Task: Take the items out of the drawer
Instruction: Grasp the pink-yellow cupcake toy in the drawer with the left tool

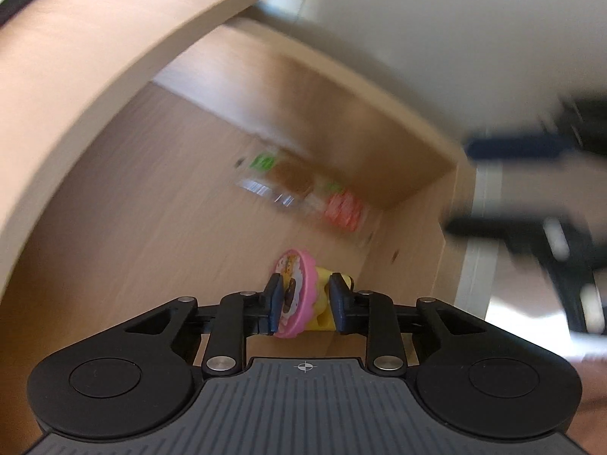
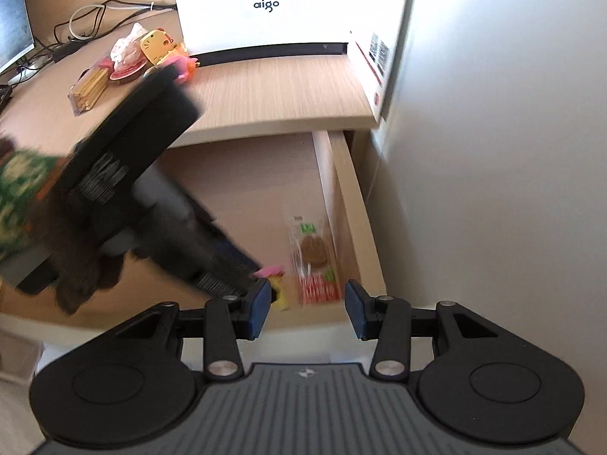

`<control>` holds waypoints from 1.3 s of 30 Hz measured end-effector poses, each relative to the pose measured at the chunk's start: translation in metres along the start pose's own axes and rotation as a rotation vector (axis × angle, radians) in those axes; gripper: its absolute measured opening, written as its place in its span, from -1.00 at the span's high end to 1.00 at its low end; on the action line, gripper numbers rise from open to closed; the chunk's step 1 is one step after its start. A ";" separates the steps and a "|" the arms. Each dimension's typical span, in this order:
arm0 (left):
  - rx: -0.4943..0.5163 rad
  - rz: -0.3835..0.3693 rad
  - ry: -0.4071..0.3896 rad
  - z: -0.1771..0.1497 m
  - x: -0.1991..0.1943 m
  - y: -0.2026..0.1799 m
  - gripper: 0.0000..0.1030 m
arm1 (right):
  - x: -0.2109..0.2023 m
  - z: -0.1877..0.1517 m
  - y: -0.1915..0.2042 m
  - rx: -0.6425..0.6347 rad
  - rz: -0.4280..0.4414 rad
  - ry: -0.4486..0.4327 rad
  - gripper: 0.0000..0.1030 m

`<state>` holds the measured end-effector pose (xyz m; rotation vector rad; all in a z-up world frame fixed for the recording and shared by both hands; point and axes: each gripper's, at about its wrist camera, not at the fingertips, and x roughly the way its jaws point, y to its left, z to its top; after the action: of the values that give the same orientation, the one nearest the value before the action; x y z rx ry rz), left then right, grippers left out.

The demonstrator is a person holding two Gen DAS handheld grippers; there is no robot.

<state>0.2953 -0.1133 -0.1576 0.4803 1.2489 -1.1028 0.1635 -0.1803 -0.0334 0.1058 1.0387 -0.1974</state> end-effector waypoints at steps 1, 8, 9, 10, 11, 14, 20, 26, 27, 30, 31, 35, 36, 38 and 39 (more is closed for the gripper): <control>0.004 0.020 -0.002 -0.008 -0.004 0.003 0.45 | 0.005 0.005 0.001 0.000 -0.003 0.012 0.17; -0.135 0.130 -0.027 -0.061 -0.033 0.037 0.47 | 0.066 0.047 0.013 -0.008 0.005 0.164 0.20; -0.154 0.135 -0.032 -0.066 -0.035 0.040 0.47 | 0.077 0.052 0.017 -0.014 0.006 0.202 0.20; -0.166 0.140 -0.037 -0.072 -0.037 0.042 0.47 | 0.088 0.056 0.020 -0.028 -0.010 0.239 0.24; -0.174 0.146 -0.042 -0.075 -0.038 0.041 0.47 | 0.098 0.059 0.024 -0.051 -0.038 0.270 0.29; -0.206 0.139 -0.065 -0.083 -0.040 0.043 0.47 | 0.123 0.064 0.036 -0.149 -0.119 0.348 0.30; -0.263 0.106 -0.102 -0.098 -0.048 0.052 0.47 | 0.151 0.071 0.049 -0.255 -0.193 0.465 0.63; -0.296 0.113 -0.110 -0.109 -0.056 0.057 0.47 | 0.167 0.071 0.060 -0.230 -0.167 0.513 0.79; -0.304 0.114 -0.111 -0.110 -0.057 0.058 0.47 | 0.167 0.070 0.066 -0.244 -0.160 0.504 0.79; -0.319 0.117 -0.111 -0.113 -0.057 0.058 0.47 | 0.168 0.068 0.077 -0.194 -0.034 0.516 0.79; -0.323 0.117 -0.111 -0.114 -0.058 0.059 0.46 | 0.167 0.067 0.083 -0.192 0.012 0.510 0.79; -0.314 0.120 -0.103 -0.117 -0.063 0.061 0.47 | 0.140 0.071 0.097 -0.263 0.121 0.417 0.79; -0.313 0.121 -0.105 -0.118 -0.064 0.062 0.46 | 0.132 0.074 0.094 -0.282 0.108 0.395 0.78; -0.315 0.122 -0.110 -0.116 -0.062 0.061 0.46 | 0.122 0.077 0.079 -0.300 0.050 0.380 0.58; -0.317 0.121 -0.113 -0.116 -0.062 0.061 0.46 | 0.120 0.080 0.068 -0.295 0.030 0.386 0.52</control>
<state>0.2937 0.0316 -0.1520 0.2456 1.2496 -0.8001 0.3042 -0.1414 -0.0969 -0.1125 1.4379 0.0074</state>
